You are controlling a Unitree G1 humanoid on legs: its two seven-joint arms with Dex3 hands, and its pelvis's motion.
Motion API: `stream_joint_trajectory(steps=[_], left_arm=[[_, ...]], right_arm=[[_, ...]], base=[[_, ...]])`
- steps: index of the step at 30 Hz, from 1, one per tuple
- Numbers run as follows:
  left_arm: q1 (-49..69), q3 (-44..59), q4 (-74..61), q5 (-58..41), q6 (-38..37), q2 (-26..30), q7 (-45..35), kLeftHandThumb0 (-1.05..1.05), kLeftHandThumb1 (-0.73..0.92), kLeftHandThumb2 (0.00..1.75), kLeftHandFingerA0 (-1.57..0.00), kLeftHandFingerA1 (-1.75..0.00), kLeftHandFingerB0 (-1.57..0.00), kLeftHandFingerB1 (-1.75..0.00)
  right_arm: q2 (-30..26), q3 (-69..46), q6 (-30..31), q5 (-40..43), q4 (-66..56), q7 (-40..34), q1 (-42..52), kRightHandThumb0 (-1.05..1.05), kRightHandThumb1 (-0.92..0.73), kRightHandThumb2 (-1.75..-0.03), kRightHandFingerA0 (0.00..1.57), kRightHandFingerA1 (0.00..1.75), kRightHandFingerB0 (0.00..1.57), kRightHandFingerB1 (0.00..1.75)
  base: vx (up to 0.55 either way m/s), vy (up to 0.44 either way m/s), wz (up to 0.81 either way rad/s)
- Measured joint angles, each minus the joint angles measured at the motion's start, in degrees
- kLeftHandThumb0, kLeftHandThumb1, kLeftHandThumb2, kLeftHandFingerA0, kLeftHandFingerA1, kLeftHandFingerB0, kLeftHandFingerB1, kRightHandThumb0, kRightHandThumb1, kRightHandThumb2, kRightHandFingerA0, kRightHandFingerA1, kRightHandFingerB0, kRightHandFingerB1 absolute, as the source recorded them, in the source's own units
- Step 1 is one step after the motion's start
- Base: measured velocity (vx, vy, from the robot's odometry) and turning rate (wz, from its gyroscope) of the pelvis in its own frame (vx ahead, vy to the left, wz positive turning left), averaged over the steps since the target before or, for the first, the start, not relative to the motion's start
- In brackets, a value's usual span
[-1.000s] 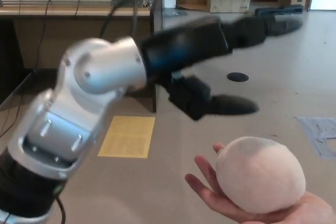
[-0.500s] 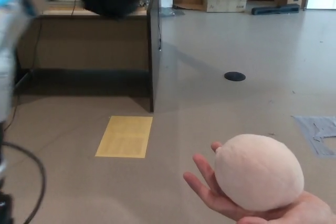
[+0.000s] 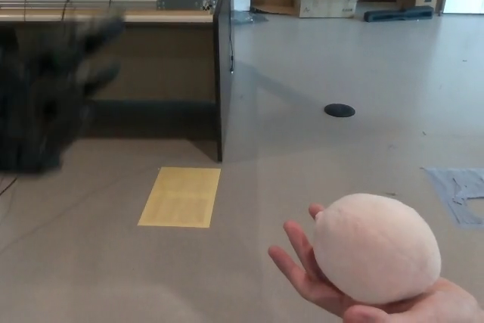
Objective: The robot extends its left hand to pick up an emotional support dumpling from the palm of a person and brings its hand down by its side. Then it extends its arm again to hand the dumpling back to the person.
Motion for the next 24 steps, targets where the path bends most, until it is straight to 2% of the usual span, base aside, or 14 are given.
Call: stream_joint_trajectory(steps=[4,5,10,11,12,13,14,15,16,17,20,21,24], left_arm=[[8.98,1.15,3.47,0.12,-3.42,-1.98,0.51,-0.83,0.57,0.96,-0.01,-0.2,-0.01,-0.14],[12.78,1.5,5.31,0.24,-4.92,-2.85,0.87,-0.82,0.55,0.91,-0.02,-0.18,-0.06,-0.16],[20.35,2.48,11.0,0.35,-8.9,-5.12,1.75,-0.83,0.56,0.91,-0.03,-0.19,-0.08,-0.18],[22.68,2.77,13.65,0.36,-10.2,-5.93,2.07,-0.82,0.55,0.92,-0.06,-0.33,-0.08,-0.24],[23.29,2.83,14.39,0.36,-10.56,-6.18,2.15,-0.82,0.55,0.92,-0.06,-0.33,-0.08,-0.24],[24.74,2.88,16.24,0.41,-11.62,-6.77,2.49,-0.79,0.72,0.66,-0.1,-0.28,-0.1,-0.22],[24.92,2.88,16.49,0.43,-11.8,-6.83,2.56,-0.79,0.72,0.66,-0.1,-0.28,-0.1,-0.22],[26.62,2.85,19.24,0.79,-13.42,-7.35,3.38,-0.72,0.62,0.97,-0.02,-0.41,-0.09,-0.36],[26.74,2.85,19.4,0.81,-13.52,-7.38,3.45,-0.72,0.62,0.97,-0.02,-0.41,-0.09,-0.36],[28.08,2.7,22.1,1.36,-15.17,-7.77,4.52,-0.69,0.8,0.64,-0.11,-0.29,-0.13,-0.23],[29.35,2.41,25.48,2.33,-17.17,-8.14,5.94,-0.65,0.79,0.65,-0.11,-0.27,-0.13,-0.24],[29.97,2.23,27.43,2.83,-18.34,-8.3,6.81,-0.34,0.54,1.06,-0.01,-0.49,0.0,-0.46],[30.65,1.7,31.33,3.75,-20.7,-8.36,8.57,-0.33,0.56,1.08,-0.01,-0.49,0.0,-0.46]], right_arm=[[0.02,0.02,-0.04,0.0,-0.1,0.0,1.39,-0.76,-0.76,-0.64,0.5,0.38,0.41,0.34],[0.04,0.03,-0.06,0.0,-0.1,0.0,1.92,-0.76,-0.76,-0.64,0.5,0.38,0.4,0.34],[0.11,0.05,-0.19,0.0,-0.11,0.0,3.06,-0.75,-0.76,-0.64,0.5,0.37,0.4,0.34],[0.14,0.05,-0.2,-0.01,-0.11,0.0,3.56,-0.73,-0.76,-0.63,0.51,0.38,0.4,0.34],[0.15,0.05,-0.21,-0.01,-0.11,0.0,3.69,-0.73,-0.76,-0.63,0.51,0.38,0.4,0.34],[0.18,0.06,-0.22,-0.01,-0.11,0.0,3.99,-0.74,-0.76,-0.64,0.49,0.38,0.4,0.34],[0.2,0.06,-0.22,-0.01,-0.11,0.0,4.03,-0.74,-0.76,-0.64,0.49,0.38,0.4,0.34],[0.31,0.1,-0.28,-0.01,-0.11,0.0,4.39,-0.73,-0.76,-0.64,0.49,0.38,0.4,0.34],[0.32,0.1,-0.28,-0.01,-0.11,0.0,4.42,-0.73,-0.76,-0.64,0.49,0.38,0.4,0.34],[0.41,0.15,-0.31,-0.01,-0.11,0.0,4.75,-0.74,-0.76,-0.64,0.49,0.38,0.4,0.34],[0.55,0.22,-0.35,-0.02,-0.11,-0.01,5.16,-0.74,-0.76,-0.64,0.49,0.38,0.4,0.34],[0.63,0.26,-0.38,-0.02,-0.11,-0.01,5.46,-0.75,-0.76,-0.64,0.5,0.38,0.4,0.34],[0.83,0.35,-0.4,-0.03,-0.11,-0.01,5.82,-0.74,-0.76,-0.64,0.5,0.38,0.4,0.34]], base=[[0.0,0.0,0.0],[0.0,0.0,0.0],[0.0,0.0,0.0],[0.0,0.0,0.0],[0.0,0.0,0.0],[0.0,0.0,0.0],[0.0,0.0,0.0],[0.0,0.0,0.0],[0.0,0.0,0.0],[0.0,0.0,0.0],[0.0,0.0,0.0],[0.0,0.0,0.0],[0.0,0.0,0.0]])
